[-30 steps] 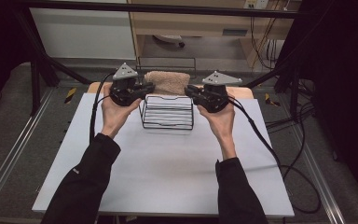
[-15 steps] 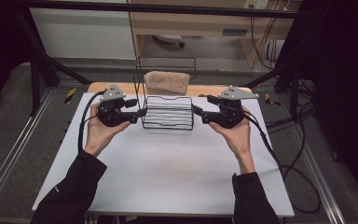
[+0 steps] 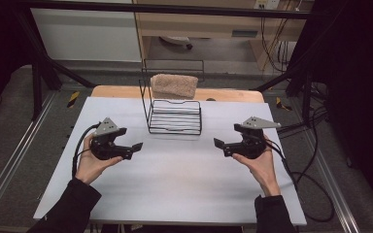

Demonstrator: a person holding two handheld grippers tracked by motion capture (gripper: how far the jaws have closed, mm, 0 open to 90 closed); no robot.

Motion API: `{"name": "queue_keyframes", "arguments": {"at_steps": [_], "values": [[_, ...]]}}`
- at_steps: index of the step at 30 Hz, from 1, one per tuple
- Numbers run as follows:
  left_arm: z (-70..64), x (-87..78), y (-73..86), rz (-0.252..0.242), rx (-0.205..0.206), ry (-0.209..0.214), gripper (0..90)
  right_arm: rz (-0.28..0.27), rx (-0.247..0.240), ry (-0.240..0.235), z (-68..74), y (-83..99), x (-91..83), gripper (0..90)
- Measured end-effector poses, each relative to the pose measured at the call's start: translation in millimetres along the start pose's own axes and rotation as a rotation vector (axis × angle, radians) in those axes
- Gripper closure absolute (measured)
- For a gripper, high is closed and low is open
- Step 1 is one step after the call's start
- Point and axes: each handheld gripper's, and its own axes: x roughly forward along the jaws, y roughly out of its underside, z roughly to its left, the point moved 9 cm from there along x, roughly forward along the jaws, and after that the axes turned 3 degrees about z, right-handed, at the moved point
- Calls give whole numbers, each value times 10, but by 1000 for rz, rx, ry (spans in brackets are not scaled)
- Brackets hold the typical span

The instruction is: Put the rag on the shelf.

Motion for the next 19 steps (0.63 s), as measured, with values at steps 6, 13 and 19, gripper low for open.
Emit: {"name": "queue_keyframes", "arguments": {"at_steps": [6, 13, 19], "values": [[24, -14, 368, 30, -17, -9, 111, 35, 18, -3, -70, 375, -45, 8], [34, -52, 661, 60, -29, -4, 101, 84, 38, -3, -153, 798, -75, 7], [23, -59, 770, 69, -33, 4, 101, 118, 62, -14, -184, 1082, -96, 7]]}}
